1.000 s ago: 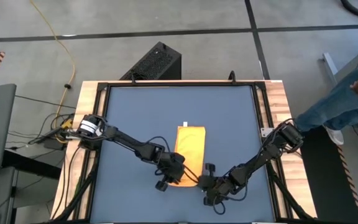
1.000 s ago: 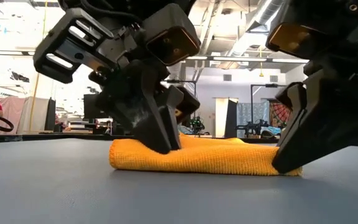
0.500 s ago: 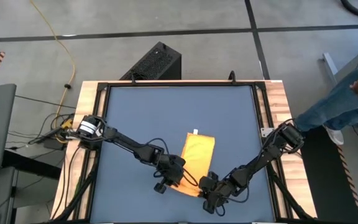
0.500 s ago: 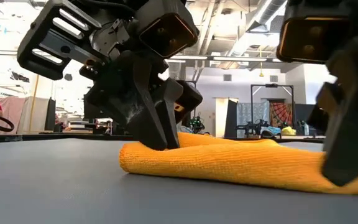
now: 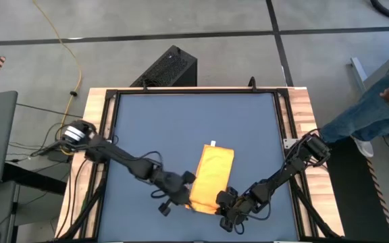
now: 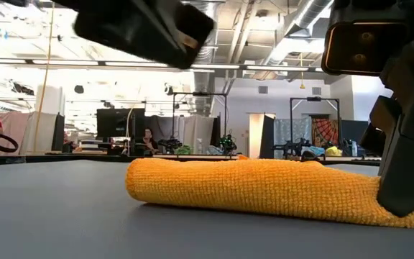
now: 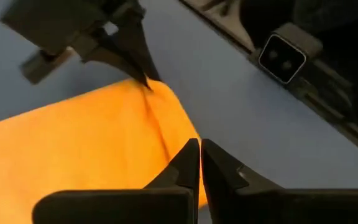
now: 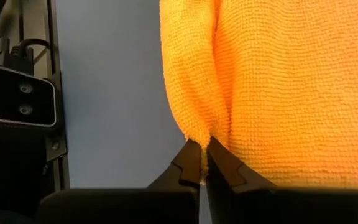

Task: Roll towel into tight, uniform cylinder
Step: Roll the orange towel

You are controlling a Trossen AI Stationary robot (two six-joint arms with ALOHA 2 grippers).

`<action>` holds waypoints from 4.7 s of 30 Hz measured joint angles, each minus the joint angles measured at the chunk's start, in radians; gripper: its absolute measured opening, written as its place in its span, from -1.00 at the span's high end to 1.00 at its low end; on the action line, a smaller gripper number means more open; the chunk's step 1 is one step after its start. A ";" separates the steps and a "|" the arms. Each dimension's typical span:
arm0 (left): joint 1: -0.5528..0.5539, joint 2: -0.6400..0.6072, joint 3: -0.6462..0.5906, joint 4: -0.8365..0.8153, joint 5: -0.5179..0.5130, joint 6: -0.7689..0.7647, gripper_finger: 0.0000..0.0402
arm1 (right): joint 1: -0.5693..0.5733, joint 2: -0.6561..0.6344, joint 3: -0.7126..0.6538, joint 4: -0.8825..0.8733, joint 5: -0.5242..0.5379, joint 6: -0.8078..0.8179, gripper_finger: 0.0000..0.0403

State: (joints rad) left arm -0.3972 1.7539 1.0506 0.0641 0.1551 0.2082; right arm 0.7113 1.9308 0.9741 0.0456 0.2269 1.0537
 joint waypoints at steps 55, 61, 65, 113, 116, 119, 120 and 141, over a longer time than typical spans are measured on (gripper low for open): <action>-0.046 0.180 -0.206 0.465 -0.175 -0.089 0.96 | 0.000 0.001 -0.001 0.056 0.015 0.154 0.86; 0.017 0.180 -0.206 0.463 0.028 -0.244 0.99 | 0.002 -0.023 -0.001 0.064 0.001 0.190 0.86; 0.062 0.180 -0.206 0.464 0.125 -0.368 0.99 | 0.004 -0.040 -0.002 0.052 0.004 0.228 0.87; -0.003 0.172 -0.135 0.528 -0.062 -0.111 0.69 | 0.053 -0.047 0.000 -0.063 0.137 0.656 0.87; 0.007 0.201 -0.102 0.522 -0.051 -0.111 0.69 | 0.053 -0.047 0.000 -0.065 0.139 0.668 0.87; 0.013 0.211 -0.084 0.521 -0.052 -0.102 0.69 | 0.053 -0.047 0.000 -0.067 0.139 0.670 0.87; 0.013 0.211 -0.082 0.513 -0.052 -0.102 0.69 | 0.053 -0.047 0.000 -0.067 0.140 0.676 0.87; 0.025 0.211 -0.081 0.516 -0.064 -0.114 0.69 | 0.051 -0.047 0.000 -0.068 0.142 0.685 0.87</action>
State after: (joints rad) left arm -0.3717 1.9652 0.9691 0.5802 0.0906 0.0940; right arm 0.7628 1.8835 0.9741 -0.0227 0.3691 1.7386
